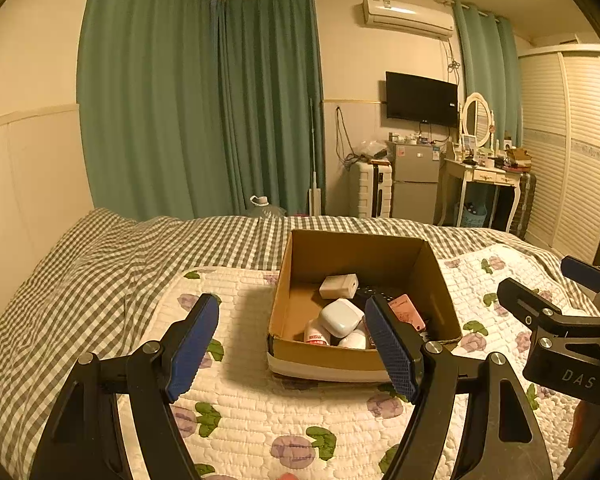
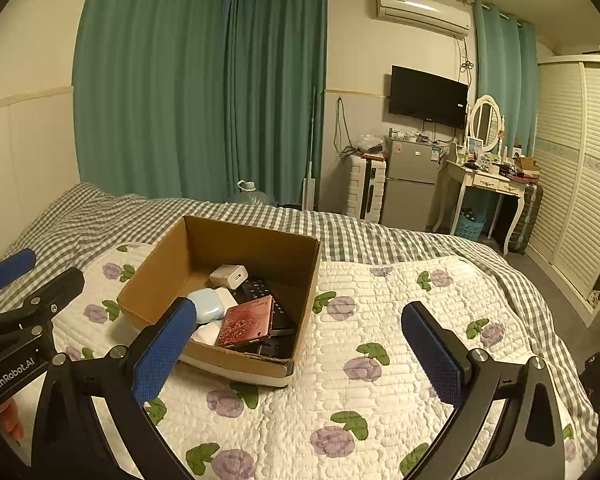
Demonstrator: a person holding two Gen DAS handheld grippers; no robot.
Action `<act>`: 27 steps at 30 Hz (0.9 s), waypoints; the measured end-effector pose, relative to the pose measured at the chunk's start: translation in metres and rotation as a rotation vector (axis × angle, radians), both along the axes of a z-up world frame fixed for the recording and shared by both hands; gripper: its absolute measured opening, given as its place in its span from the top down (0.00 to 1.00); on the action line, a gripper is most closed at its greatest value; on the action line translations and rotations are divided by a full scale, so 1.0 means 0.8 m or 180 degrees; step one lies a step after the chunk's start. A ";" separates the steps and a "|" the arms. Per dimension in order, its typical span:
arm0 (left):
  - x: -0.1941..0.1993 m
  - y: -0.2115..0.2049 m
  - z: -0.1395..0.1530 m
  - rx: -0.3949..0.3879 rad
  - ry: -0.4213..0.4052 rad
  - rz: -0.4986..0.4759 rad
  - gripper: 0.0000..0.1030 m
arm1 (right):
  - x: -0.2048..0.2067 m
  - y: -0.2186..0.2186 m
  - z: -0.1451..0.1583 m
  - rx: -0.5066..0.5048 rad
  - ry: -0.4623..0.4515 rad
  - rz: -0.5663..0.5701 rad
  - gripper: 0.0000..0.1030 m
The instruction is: Organize rigid objects
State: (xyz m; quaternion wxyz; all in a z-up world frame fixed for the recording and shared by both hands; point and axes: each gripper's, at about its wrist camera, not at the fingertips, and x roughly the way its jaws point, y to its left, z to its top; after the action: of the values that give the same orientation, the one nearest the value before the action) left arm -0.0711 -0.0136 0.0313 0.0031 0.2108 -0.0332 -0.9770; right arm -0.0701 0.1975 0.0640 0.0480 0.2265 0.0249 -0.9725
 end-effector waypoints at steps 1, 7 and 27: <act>0.000 0.000 0.000 -0.0002 0.0001 0.0005 0.24 | 0.000 0.000 0.000 0.0014 -0.0002 -0.0009 0.00; 0.001 0.001 -0.001 -0.0030 0.0016 0.0006 0.24 | -0.002 -0.003 -0.003 0.0068 -0.0041 -0.0043 0.00; 0.002 0.001 -0.002 -0.0003 0.0012 0.0016 0.24 | -0.003 -0.005 -0.002 0.0076 -0.0047 -0.0054 0.00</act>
State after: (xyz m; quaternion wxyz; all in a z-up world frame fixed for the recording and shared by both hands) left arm -0.0692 -0.0129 0.0300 0.0058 0.2090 -0.0331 -0.9773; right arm -0.0724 0.1934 0.0621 0.0373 0.2344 0.0343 -0.9708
